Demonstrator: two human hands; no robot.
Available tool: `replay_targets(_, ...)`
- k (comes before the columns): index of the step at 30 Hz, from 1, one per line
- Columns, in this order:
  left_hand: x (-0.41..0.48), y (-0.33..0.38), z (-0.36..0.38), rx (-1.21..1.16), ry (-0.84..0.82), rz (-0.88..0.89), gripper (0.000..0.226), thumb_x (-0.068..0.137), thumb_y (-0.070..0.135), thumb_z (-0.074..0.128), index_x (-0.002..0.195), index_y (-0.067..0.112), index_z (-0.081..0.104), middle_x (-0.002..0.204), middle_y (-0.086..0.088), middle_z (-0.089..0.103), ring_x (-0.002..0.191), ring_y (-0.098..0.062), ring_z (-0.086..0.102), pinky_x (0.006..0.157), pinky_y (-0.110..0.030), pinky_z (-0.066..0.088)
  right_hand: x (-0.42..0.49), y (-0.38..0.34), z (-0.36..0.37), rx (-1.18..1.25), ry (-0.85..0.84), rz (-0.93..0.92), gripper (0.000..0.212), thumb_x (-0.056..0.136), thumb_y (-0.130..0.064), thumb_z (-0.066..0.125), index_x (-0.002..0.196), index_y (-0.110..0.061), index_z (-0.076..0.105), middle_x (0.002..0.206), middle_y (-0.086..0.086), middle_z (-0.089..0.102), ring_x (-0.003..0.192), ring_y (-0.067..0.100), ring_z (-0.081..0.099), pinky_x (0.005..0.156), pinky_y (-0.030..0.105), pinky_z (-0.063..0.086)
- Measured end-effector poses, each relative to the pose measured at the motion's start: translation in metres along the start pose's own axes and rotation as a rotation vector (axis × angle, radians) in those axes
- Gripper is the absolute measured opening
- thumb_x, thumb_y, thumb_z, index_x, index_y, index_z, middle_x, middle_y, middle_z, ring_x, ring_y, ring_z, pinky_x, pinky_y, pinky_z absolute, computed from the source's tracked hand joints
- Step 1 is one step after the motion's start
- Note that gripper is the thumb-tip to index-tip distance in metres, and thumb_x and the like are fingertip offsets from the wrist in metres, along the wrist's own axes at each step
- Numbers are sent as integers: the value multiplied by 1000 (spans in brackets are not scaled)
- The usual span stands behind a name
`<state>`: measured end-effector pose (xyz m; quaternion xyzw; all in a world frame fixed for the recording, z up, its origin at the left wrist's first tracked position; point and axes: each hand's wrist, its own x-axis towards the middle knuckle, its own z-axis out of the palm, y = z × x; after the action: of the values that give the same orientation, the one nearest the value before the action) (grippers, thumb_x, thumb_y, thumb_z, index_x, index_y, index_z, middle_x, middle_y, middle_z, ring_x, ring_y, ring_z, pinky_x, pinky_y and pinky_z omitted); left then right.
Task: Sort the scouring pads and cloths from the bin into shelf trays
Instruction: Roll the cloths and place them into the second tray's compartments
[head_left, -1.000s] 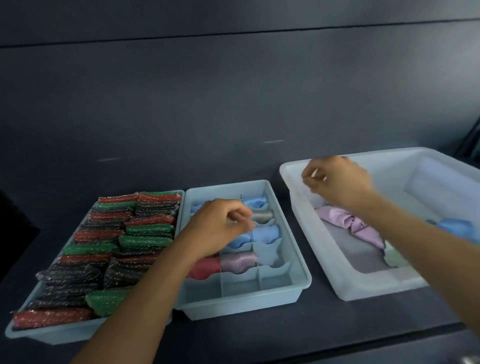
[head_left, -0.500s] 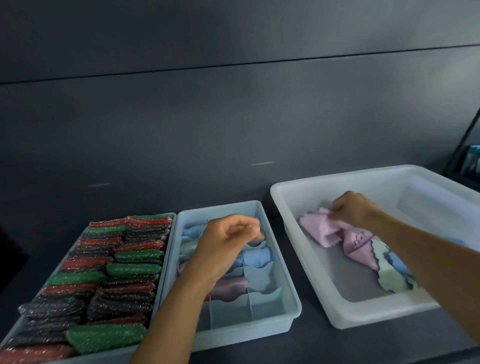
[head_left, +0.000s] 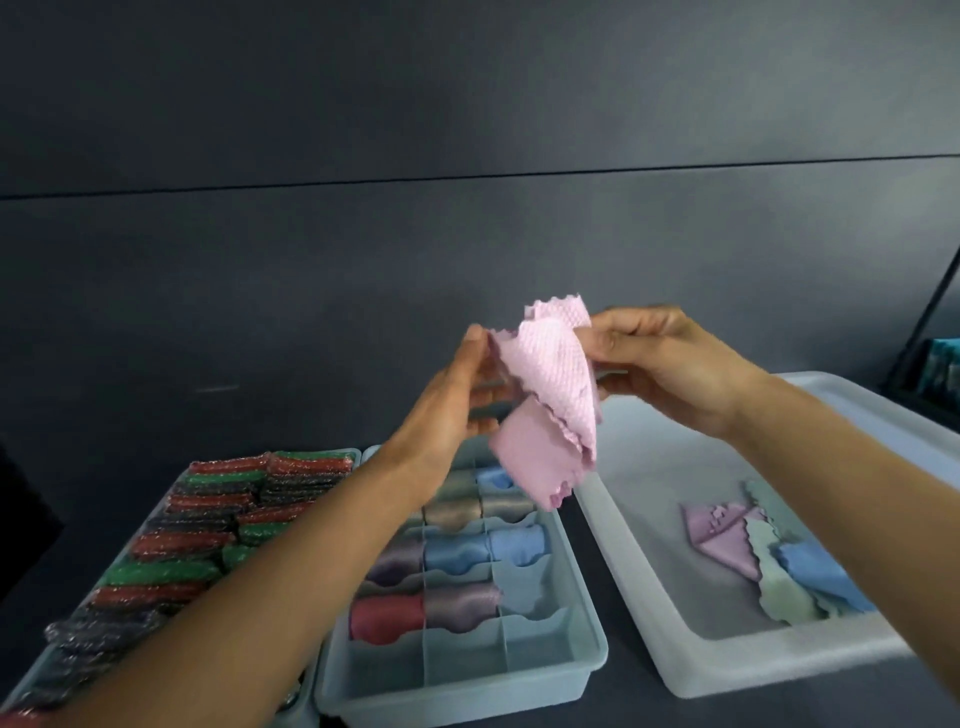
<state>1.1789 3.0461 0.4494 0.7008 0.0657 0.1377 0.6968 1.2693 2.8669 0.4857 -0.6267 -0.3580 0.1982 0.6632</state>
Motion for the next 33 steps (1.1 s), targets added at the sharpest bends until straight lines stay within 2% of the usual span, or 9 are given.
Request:
replay_targets(4, -12, -4, -18, -197, -146, -106, 74, 87, 72, 27, 126, 19, 61, 116, -5, 70, 97, -17, 70, 83, -34, 56, 2, 8, 18, 117, -10, 100, 17, 73, -25, 71, 84, -14, 75, 85, 5, 70, 74, 17, 63, 69, 30, 50)
replay_targets(6, -19, -9, -24, -224, -177, -65, 70, 77, 75, 41, 120, 25, 66, 113, -1, 71, 96, -14, 68, 82, -31, 52, 5, 13, 28, 123, 44, 115, 19, 74, -23, 76, 88, -11, 73, 88, 12, 65, 77, 23, 56, 69, 32, 42)
replay_targets(8, -25, -13, -25, -211, -164, 11, 49, 75, 61, 61, 103, 23, 74, 101, -2, 73, 91, -16, 67, 76, -29, 53, 7, 14, 38, 133, 70, 106, 23, 74, -24, 78, 89, -8, 72, 91, 18, 58, 81, 27, 50, 69, 34, 39)
replay_targets(11, -30, -15, -29, -194, -77, 84, 29, 81, 39, 62, 91, 14, 74, 91, -4, 73, 87, -17, 69, 76, -30, 55, 7, 14, 45, 160, 45, 79, 19, 75, -27, 73, 83, -10, 70, 83, 11, 64, 75, 24, 57, 70, 32, 43)
replay_targets(18, -31, 14, -36, 7, 18, 263, 51, 93, 34, 55, 88, -17, 59, 84, -24, 68, 76, -24, 66, 71, -31, 57, 4, 19, 54, 324, -23, 28, 15, 86, -21, 54, 80, -13, 65, 79, 1, 70, 70, 13, 66, 63, 23, 53)
replay_targets(22, -33, 23, -32, 82, 151, 309, 37, 98, 23, 55, 89, -12, 66, 86, -30, 68, 80, -43, 68, 74, -52, 59, 2, 19, 59, 270, -18, -29, 19, 87, -20, 59, 98, -9, 68, 93, 6, 70, 81, 17, 66, 73, 29, 54)
replay_targets(24, -33, 24, -29, 92, 188, 314, 33, 98, 22, 57, 89, -7, 69, 89, -27, 70, 85, -44, 68, 75, -58, 57, 1, 19, 64, 238, -4, -31, 32, 86, -18, 64, 114, -3, 65, 104, 13, 68, 91, 23, 65, 83, 36, 53)
replay_targets(27, -35, 25, -25, 77, 206, 314, 36, 97, 23, 59, 85, -11, 65, 86, -36, 63, 72, -37, 66, 72, -62, 53, 1, 20, 71, 261, 43, -32, 33, 80, -11, 70, 110, 1, 65, 102, 16, 69, 92, 27, 65, 90, 41, 51)
replay_targets(33, -42, 27, -22, 25, 194, 304, 50, 95, 30, 60, 90, -20, 56, 86, -45, 54, 75, -30, 56, 70, -69, 48, -2, 16, 82, 254, 136, -108, 36, 77, -16, 69, 108, 0, 60, 94, 13, 69, 80, 23, 65, 74, 32, 56)
